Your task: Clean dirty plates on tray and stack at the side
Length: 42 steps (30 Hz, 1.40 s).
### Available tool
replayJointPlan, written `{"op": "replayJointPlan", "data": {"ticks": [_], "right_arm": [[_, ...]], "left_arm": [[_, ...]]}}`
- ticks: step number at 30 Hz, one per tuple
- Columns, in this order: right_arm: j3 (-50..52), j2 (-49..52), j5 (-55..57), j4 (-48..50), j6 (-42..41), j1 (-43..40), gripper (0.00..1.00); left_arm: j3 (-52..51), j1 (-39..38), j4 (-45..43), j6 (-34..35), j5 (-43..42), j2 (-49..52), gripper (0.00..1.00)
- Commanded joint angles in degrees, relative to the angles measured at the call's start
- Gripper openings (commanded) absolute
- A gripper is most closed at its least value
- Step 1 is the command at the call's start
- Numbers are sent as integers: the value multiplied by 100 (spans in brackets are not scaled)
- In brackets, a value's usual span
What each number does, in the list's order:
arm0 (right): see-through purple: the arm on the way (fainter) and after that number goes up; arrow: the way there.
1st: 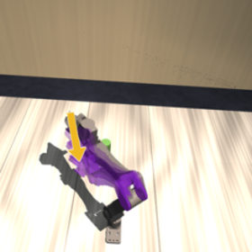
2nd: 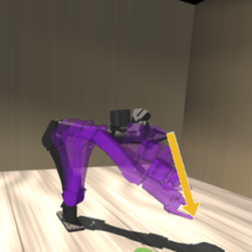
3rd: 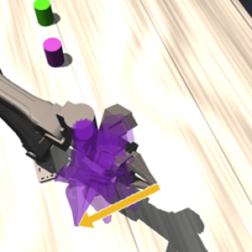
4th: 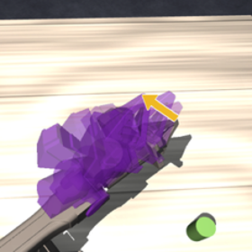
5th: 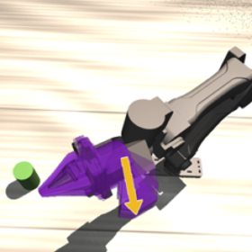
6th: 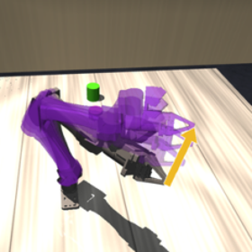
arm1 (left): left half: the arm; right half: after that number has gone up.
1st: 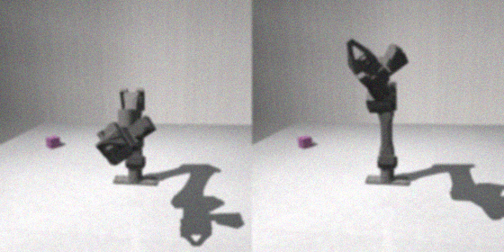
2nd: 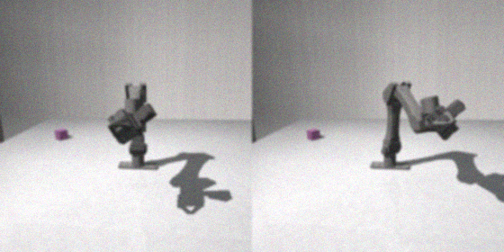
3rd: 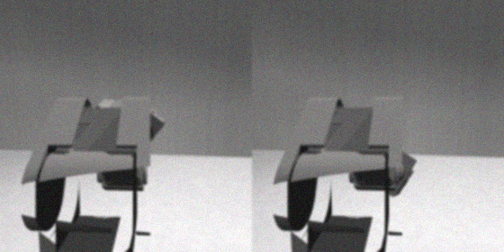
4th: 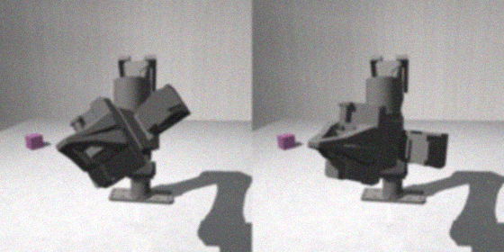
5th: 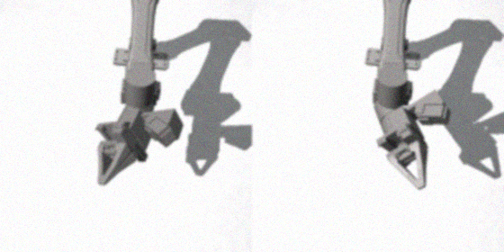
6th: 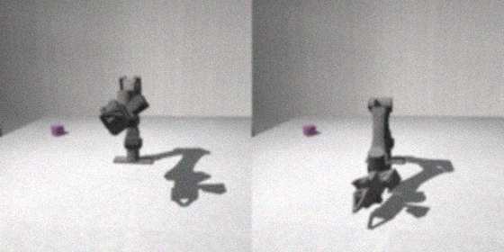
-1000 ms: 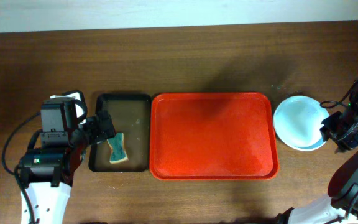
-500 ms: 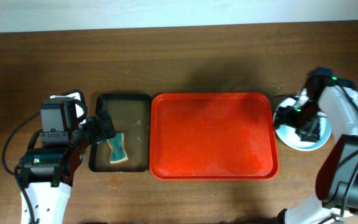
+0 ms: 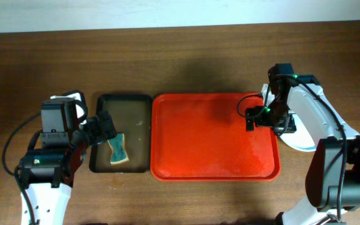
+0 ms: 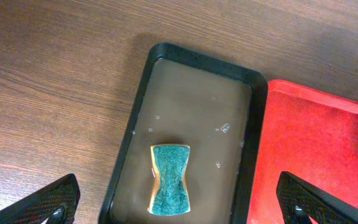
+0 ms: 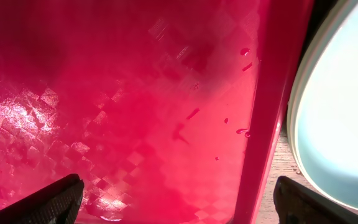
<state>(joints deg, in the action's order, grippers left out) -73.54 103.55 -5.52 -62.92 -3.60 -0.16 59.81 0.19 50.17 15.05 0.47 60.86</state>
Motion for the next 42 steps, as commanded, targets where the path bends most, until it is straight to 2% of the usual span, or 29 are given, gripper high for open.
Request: {"op": "replayJointPlan", "data": {"ticks": [1, 12, 16, 25, 30, 32, 33, 35, 42], "right_arm": [[31, -96, -7, 0, 39, 15, 98], [37, -345, -9, 39, 37, 66, 98], [37, -1419, -7, 39, 37, 66, 99], [37, -4542, -9, 35, 37, 66, 99], [74, -5740, 256, -31, 37, 63, 99], [214, -6212, 254, -33, 37, 63, 98], [302, -6432, 293, -52, 39, 63, 94], [564, -6955, 625, -262, 39, 63, 98], [1823, -8837, 487, 98, 15, 260, 98]], "left_arm": [[94, 26, 2, 55, 44, -46, 99], [94, 26, 2, 55, 44, -46, 99], [94, 26, 2, 55, 44, -46, 99], [94, 26, 4, 55, 44, -46, 99], [94, 26, 4, 55, 44, -46, 99], [94, 24, 2, 55, 44, -46, 99], [94, 24, 2, 55, 44, -46, 99], [94, 24, 2, 55, 44, -46, 99], [94, 24, 2, 55, 44, -46, 99]]}}
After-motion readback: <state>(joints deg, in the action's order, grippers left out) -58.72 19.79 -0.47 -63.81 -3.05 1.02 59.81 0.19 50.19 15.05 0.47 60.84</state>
